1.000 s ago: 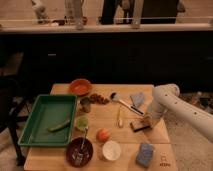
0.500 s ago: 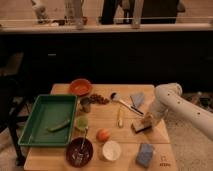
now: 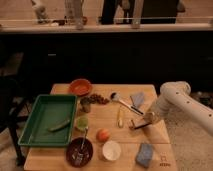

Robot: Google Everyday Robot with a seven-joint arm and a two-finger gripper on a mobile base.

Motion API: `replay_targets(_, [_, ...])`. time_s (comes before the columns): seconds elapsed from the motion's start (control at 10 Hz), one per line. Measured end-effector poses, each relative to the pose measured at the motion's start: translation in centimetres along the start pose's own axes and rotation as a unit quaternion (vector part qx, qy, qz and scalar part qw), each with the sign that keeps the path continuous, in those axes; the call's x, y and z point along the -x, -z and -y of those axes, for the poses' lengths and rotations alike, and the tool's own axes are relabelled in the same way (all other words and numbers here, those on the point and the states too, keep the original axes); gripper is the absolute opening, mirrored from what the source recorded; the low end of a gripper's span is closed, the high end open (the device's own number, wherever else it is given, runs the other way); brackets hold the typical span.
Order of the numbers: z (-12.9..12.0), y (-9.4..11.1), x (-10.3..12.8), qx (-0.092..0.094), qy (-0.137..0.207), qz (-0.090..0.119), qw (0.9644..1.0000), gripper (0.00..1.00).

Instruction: Wipe red bowl with eraser

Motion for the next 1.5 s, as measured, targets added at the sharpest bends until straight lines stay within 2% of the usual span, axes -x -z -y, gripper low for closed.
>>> replay_targets(0.2, [1.6, 1.1, 0.7, -0.008, -0.005, -0.004, 0.9999, 0.00])
replay_targets(0.6, [8.2, 3.5, 3.0, -0.025, 0.019, -0.022, 0.9993, 0.00])
replay_targets(1.5, [8.6, 3.6, 3.2, -0.027, 0.020, -0.024, 0.9992, 0.00])
